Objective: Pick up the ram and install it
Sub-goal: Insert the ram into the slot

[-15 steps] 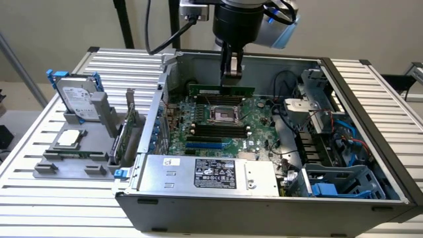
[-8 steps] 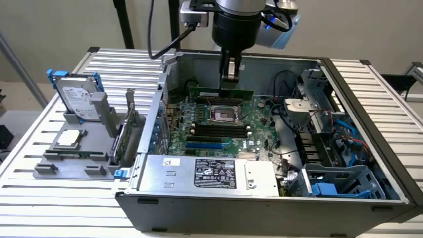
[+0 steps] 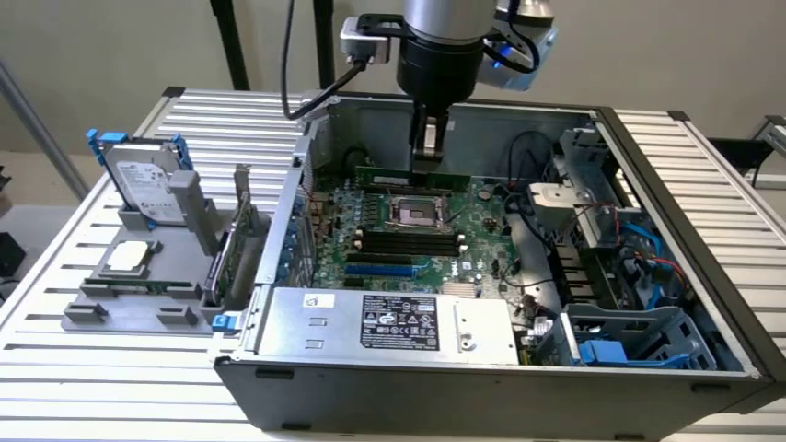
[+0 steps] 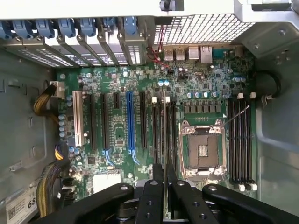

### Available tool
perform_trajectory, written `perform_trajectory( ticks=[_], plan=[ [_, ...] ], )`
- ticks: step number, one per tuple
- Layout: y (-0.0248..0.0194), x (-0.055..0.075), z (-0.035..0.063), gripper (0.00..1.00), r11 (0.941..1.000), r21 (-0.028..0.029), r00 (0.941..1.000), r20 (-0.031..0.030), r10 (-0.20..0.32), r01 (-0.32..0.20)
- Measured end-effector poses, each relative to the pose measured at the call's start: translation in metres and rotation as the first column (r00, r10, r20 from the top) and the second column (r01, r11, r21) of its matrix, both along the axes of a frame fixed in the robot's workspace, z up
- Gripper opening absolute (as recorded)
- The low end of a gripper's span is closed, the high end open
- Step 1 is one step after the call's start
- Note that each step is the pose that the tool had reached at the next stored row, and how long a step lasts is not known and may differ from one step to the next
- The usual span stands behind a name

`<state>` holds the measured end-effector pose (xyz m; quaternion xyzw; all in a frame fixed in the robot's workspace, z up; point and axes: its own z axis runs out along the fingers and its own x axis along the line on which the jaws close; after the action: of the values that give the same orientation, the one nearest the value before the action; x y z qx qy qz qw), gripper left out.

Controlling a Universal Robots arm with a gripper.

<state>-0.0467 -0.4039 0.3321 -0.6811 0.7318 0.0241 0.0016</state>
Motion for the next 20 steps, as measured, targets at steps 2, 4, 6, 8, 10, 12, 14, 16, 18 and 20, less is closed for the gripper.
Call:
perform_trajectory(
  ticks=[2, 4, 6, 8, 10, 12, 14, 16, 18, 20],
  plan=[
    [0.0002, 0.002, -0.0037, 0.14, 1.0000, -0.0002, 1.0000, 0.0000, 0.000, 0.000],
    [0.0003, 0.003, -0.0073, 0.14, 1.0000, -0.0001, 1.0000, 0.0000, 0.000, 0.000],
    [0.0002, 0.003, -0.0109, 0.14, 1.0000, -0.0001, 1.0000, 0.0001, 0.000, 0.000],
    [0.0002, 0.003, -0.0145, 0.14, 1.0000, -0.0002, 1.0000, 0.0000, 0.000, 0.000],
    [0.0002, 0.003, -0.0183, 0.14, 1.0000, -0.0002, 1.0000, 0.0000, 0.000, 0.000],
    [0.0003, 0.004, -0.0220, 0.14, 1.0000, 0.0001, 1.0000, 0.0001, 0.000, 0.000],
    [0.0002, 0.004, -0.0256, 0.14, 1.0000, -0.0001, 1.0000, 0.0001, 0.000, 0.000],
    [0.0002, 0.004, -0.0292, 0.14, 1.0000, 0.0000, 1.0000, 0.0001, 0.000, 0.000],
    [0.0003, 0.004, -0.0328, 0.14, 1.0000, 0.0000, 1.0000, 0.0001, 0.001, -0.001],
    [0.0002, 0.004, -0.0365, 0.14, 1.0000, -0.0001, 1.0000, 0.0000, 0.002, -0.002]
  ],
)
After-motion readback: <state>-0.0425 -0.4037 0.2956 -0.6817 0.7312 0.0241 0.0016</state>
